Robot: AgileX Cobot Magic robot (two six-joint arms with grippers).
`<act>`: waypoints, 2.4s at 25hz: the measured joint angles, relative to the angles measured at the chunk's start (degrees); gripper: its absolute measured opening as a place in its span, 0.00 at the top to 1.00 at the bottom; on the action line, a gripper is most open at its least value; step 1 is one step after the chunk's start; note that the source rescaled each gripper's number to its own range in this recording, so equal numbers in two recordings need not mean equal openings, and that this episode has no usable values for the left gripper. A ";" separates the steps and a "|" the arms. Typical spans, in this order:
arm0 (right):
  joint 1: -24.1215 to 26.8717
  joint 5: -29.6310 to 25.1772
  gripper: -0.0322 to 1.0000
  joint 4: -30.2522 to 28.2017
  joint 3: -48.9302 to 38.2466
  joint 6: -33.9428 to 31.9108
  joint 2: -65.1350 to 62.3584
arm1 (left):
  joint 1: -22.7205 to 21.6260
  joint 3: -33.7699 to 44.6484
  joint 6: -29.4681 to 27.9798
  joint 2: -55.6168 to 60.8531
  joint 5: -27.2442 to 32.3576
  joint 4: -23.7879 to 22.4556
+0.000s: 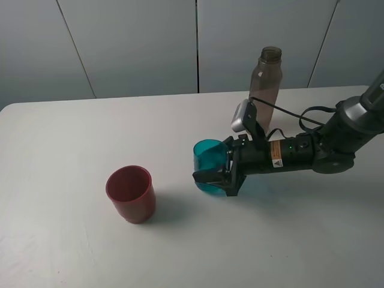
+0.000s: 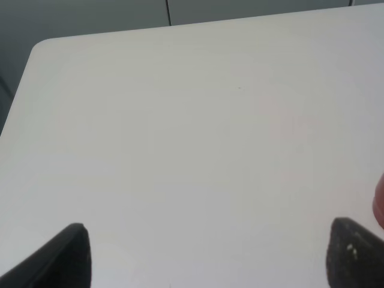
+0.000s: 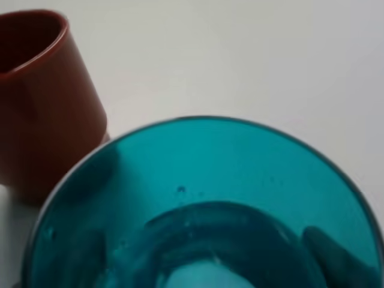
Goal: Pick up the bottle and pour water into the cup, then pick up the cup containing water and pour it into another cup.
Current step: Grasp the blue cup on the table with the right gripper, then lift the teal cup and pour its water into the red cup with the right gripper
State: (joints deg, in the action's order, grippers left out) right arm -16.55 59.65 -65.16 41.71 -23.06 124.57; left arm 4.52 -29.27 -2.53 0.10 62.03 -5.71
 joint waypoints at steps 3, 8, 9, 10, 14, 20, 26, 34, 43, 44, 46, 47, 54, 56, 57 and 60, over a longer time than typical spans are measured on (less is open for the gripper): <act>0.00 0.00 0.89 0.00 0.00 0.00 0.00 | 0.00 0.00 0.00 0.00 0.00 0.00; 0.00 0.00 0.89 0.00 0.00 0.00 0.00 | 0.00 0.00 0.00 0.00 0.00 0.00; 0.00 0.24 0.89 0.00 0.00 0.00 0.00 | 0.00 0.00 0.00 0.00 0.00 0.00; 0.00 0.47 0.89 0.00 0.00 -0.10 0.00 | 0.00 0.00 0.00 0.00 0.00 0.00; 0.00 1.69 0.89 0.00 0.00 -0.22 0.00 | 0.00 0.00 0.00 0.00 0.00 0.00; 0.00 2.26 0.89 0.00 0.00 -0.22 0.00 | 0.00 0.00 0.00 0.00 0.00 0.00; 0.00 2.26 0.89 -0.20 0.00 -1.31 -3.00 | 0.00 0.00 -0.12 0.00 0.00 0.00; 0.00 2.50 0.89 -2.28 0.00 -5.46 -7.46 | 0.00 0.00 -0.12 0.00 0.00 0.00; 0.00 2.50 0.89 -3.21 0.00 -10.30 -11.69 | 0.00 0.00 -0.12 0.00 0.00 0.00; -0.17 2.50 0.89 -3.21 0.00 -10.53 -11.94 | 0.00 0.00 -0.12 0.00 0.00 0.00; -0.90 1.86 0.89 -3.21 0.00 -10.68 -12.14 | 0.00 0.00 -0.12 0.00 0.00 0.00; -1.58 0.93 0.89 -3.21 0.00 -10.82 -12.14 | 0.00 0.00 -0.12 0.00 0.00 0.00; -5.61 -4.67 0.89 -3.32 -0.10 -11.55 -12.24 | 0.00 0.00 -0.12 0.00 0.00 0.00; -6.74 -6.28 0.89 -3.08 -0.10 -11.65 -12.85 | 0.00 0.00 -0.12 0.00 0.00 0.00; -7.13 -7.33 0.89 -2.84 -0.10 -11.65 -13.13 | 0.00 0.00 -0.12 0.00 0.00 0.00; -8.79 -13.28 0.89 -1.22 -0.10 -11.63 -15.05 | 0.00 0.00 -0.12 0.00 0.00 0.00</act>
State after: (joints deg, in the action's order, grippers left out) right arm -25.34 46.38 -66.38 41.61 -34.68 109.52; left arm 4.52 -29.27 -2.65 0.10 62.03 -5.71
